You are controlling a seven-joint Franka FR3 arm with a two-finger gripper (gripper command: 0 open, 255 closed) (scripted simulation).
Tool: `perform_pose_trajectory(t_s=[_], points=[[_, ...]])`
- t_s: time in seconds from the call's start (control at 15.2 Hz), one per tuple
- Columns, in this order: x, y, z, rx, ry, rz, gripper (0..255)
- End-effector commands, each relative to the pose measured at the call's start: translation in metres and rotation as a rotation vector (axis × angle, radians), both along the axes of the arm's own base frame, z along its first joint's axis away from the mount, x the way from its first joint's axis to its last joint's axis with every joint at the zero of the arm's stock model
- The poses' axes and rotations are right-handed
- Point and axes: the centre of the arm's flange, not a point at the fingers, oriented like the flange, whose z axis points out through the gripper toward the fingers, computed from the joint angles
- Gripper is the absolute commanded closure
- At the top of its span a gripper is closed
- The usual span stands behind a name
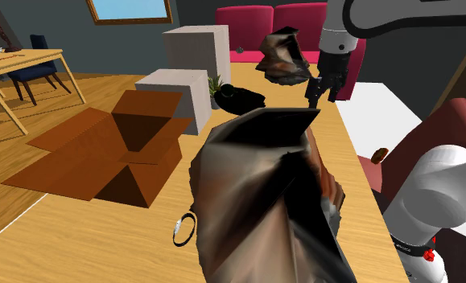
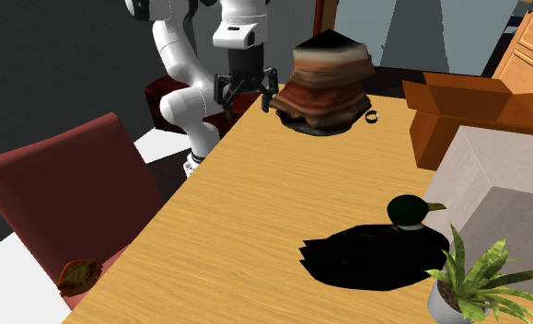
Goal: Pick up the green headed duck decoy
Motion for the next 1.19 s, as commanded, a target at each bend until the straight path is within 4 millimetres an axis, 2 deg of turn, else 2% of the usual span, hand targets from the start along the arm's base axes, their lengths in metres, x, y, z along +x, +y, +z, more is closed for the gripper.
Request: perform_pose_trajectory(t_s=[0.0, 0.59, 1.12], points=[[0.0, 0.0, 0.0, 0.0, 0.0, 0.0, 0], [0.114, -0.011, 0.001, -0.01, -0.022, 0.206, 0], [0.215, 0.0, 0.004, -0.019, -0.041, 0.389, 0]])
